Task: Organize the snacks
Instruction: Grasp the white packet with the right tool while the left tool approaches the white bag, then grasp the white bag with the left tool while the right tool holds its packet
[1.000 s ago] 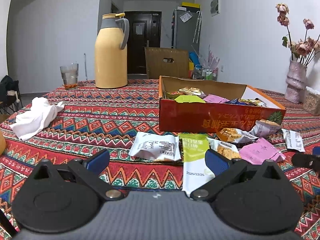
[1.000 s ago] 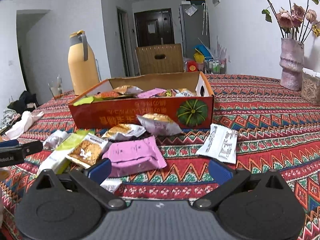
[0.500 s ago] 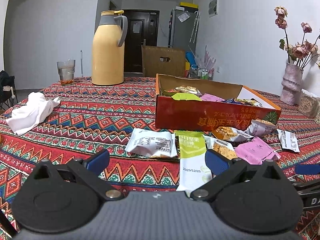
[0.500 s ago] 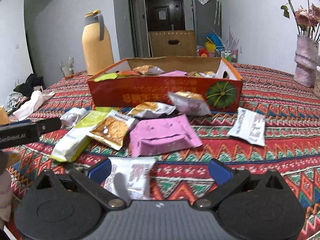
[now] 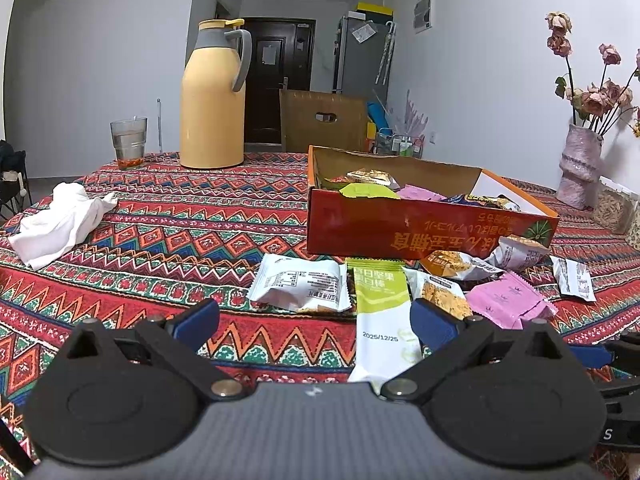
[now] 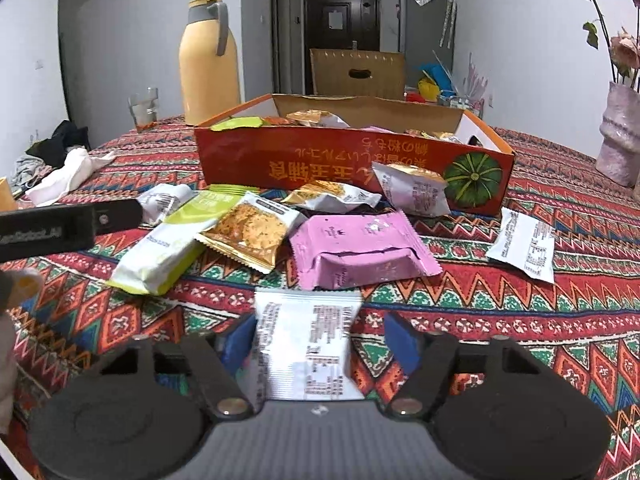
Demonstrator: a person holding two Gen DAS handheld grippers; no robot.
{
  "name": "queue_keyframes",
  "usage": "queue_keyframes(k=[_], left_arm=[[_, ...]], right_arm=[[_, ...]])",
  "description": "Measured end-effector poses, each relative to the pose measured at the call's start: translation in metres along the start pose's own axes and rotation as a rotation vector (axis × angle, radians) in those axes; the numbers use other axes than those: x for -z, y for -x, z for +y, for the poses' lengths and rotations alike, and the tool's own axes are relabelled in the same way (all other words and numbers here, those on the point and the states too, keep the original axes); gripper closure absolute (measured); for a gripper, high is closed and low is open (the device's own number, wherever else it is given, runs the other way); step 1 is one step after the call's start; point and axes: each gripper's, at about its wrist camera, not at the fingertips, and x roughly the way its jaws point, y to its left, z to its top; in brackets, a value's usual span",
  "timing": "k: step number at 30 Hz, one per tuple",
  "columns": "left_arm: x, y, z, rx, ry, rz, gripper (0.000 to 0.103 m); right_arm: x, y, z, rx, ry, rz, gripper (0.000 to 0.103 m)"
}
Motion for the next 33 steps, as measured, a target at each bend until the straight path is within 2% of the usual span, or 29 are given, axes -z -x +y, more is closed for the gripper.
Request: queue_keyframes(k=[2,8,13,16,23,29,33], left_arm=[[0.0,0.0,0.0,-0.003,0.0,0.003,0.0],[0.001,-0.002,-0.001,-0.02,-0.003,0.014,0.0],[0.001,-0.005,-0.002,-0.037,-0.007,0.027,0.0],[0.0,-0.006,-0.002,-0.045,-0.01,0.037,0.0],[-0.007,-0.008,-0.001,-0.038,-0.024,0.085,0.0],[-0.031,-0.012,0.001,-0.073,-0.071,0.093,0.0],[-0.051,-0.025,0.001,-0.09,-0.077,0.103,0.0]], right_arm=[[0.001,0.002,0.002,-0.015,0.016,-0.008,0.056],[0.003,0.006,-0.001,-0.062,0.012,-0.023,0.06],[-0.001,0.017,-0.019,-0.06,-0.03,-0.077,0.06],[-0.006,0.024,-0.033,-0.033,-0.052,-0.116,0.06],[-0.021,0.027,-0.081,0.09,-0.116,-0.192,0.06],[-0.037,0.017,-0.118,0.189,-0.138,-0.236,0.06],[-0.046,0.003,-0.138,0.204,-0.194,-0.256,0.06]])
